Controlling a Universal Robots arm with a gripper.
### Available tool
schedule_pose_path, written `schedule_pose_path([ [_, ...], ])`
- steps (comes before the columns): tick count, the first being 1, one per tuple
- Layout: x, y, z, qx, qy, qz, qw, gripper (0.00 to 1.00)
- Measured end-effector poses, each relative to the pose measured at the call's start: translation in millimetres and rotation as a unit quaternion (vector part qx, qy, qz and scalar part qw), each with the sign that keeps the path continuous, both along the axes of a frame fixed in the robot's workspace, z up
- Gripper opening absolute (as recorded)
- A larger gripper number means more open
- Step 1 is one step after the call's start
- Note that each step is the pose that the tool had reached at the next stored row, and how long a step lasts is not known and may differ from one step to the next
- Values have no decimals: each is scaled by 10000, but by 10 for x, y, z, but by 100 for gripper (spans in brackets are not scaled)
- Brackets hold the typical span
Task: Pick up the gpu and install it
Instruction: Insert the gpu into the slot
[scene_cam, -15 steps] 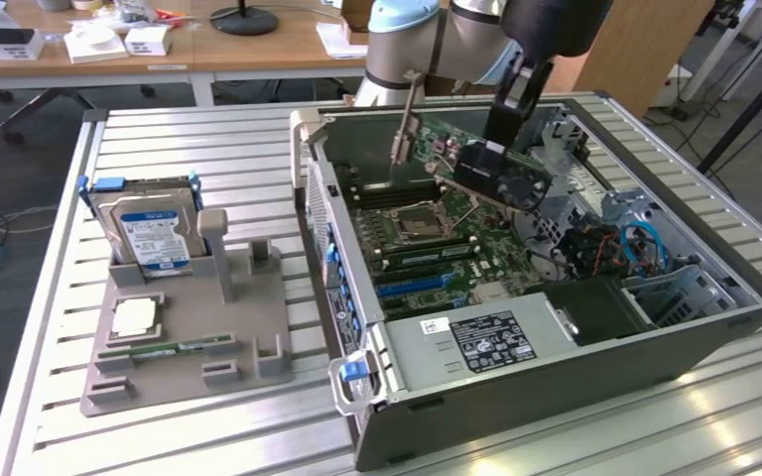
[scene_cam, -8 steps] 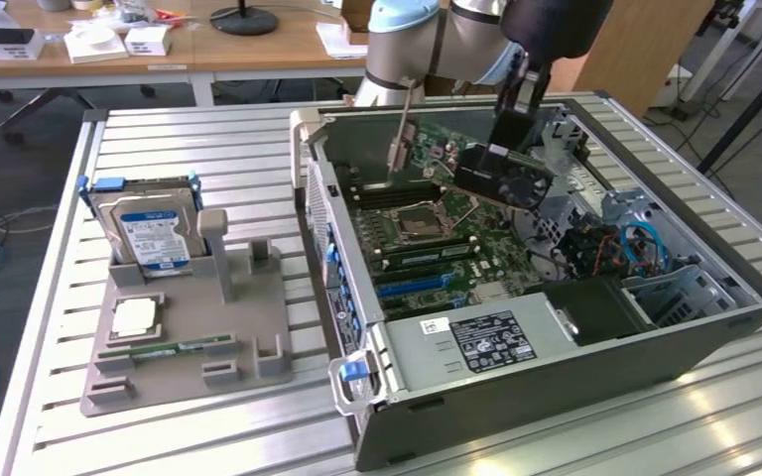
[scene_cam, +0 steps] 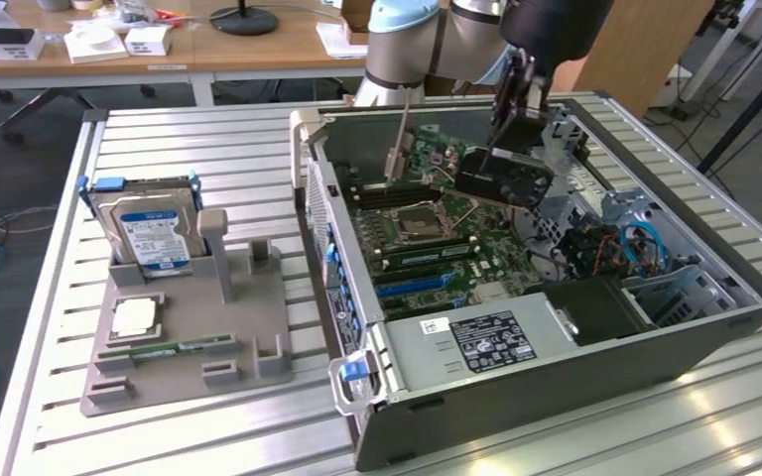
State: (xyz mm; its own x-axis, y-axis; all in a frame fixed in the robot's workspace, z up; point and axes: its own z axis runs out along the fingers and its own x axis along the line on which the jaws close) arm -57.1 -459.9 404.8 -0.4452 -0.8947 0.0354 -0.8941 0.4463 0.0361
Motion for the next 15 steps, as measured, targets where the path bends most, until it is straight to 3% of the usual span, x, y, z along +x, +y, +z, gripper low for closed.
schedule_pose_path([
  [4,0,0,-12,0,0,360,9994,26],
  [8,0,0,-23,0,0,727,9974,26],
  [11,0,0,-32,0,0,995,9950,26],
  [15,0,0,-43,0,0,1361,9907,26],
])
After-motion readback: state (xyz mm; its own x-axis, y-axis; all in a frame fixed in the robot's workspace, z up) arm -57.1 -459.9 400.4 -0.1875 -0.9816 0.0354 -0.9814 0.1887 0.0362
